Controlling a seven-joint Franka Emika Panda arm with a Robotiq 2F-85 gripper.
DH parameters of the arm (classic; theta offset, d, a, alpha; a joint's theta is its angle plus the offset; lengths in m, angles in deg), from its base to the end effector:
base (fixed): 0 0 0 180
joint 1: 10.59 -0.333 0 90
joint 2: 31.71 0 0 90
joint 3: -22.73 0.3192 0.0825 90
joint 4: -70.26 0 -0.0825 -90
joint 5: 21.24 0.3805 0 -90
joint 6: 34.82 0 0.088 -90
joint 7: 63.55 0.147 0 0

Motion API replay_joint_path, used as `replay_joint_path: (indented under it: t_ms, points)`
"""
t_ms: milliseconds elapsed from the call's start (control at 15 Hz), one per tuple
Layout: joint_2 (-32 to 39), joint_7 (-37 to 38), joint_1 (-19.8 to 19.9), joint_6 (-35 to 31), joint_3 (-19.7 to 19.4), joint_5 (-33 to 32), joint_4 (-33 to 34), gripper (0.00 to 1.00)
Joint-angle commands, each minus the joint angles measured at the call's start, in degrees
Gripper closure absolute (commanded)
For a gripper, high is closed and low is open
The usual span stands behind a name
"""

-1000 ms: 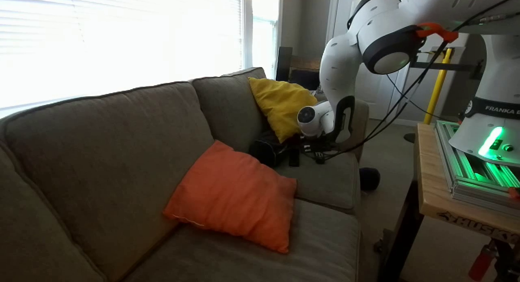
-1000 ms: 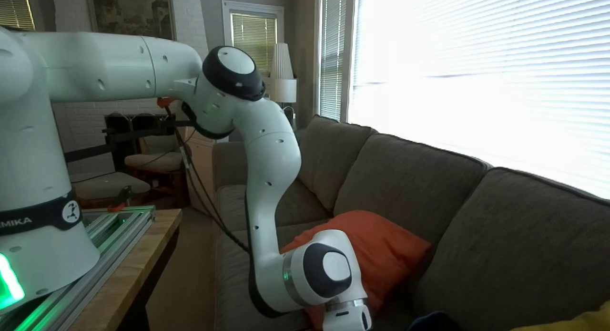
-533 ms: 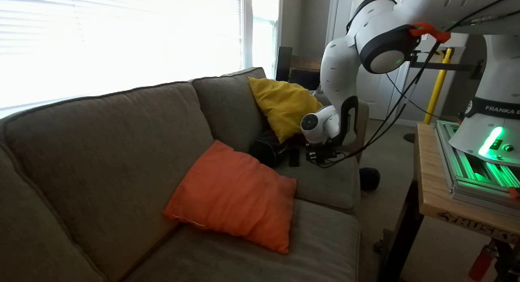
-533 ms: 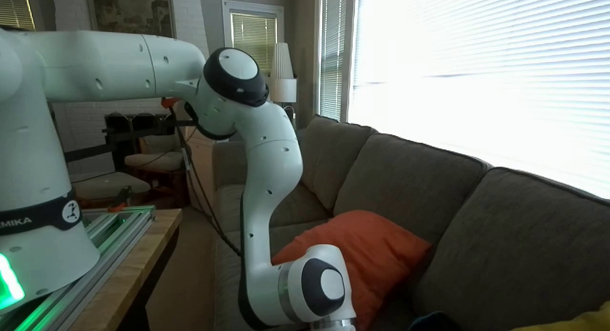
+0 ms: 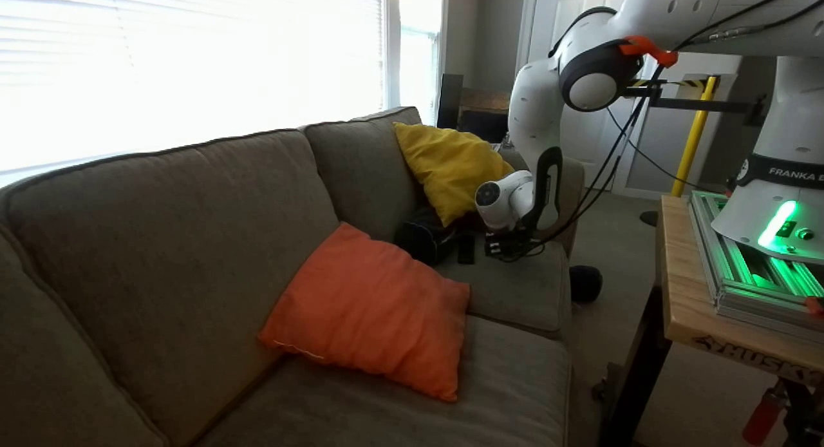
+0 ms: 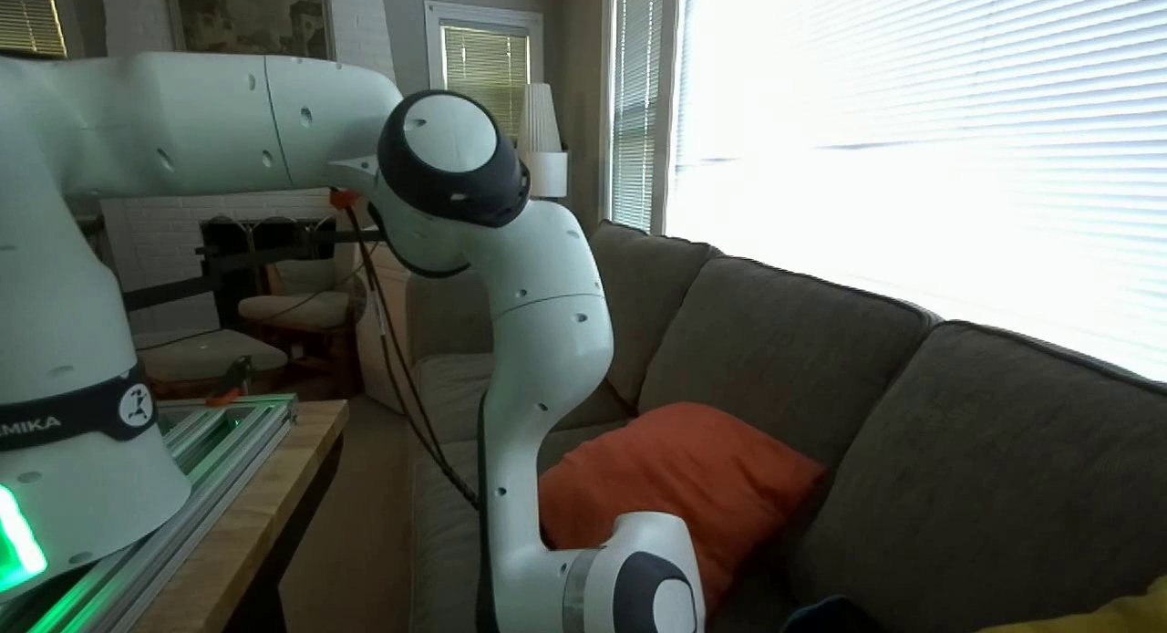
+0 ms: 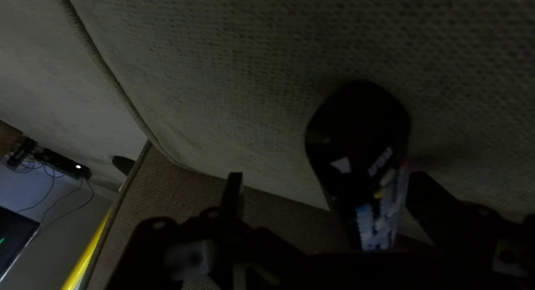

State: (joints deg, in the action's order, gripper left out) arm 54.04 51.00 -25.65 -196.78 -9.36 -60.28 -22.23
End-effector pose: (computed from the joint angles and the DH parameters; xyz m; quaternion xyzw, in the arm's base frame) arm 0.5140 -0.1896 -0.1855 0.7723 -0.5091 0.1865 0.3310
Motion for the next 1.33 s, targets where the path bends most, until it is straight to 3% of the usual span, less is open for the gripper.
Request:
replay_joint_path:
  t_ms: [0,667,1267]
  points:
    - [-0.01,-0.38,4.06,3.79,2.81,-4.46,5.34,0.0]
    - [-0.19,-0.04,9.31,9.15,8.15,-10.6,9.04,0.0]
    - [-0.3,1.05,10.65,8.88,9.34,-13.52,7.97,0.0]
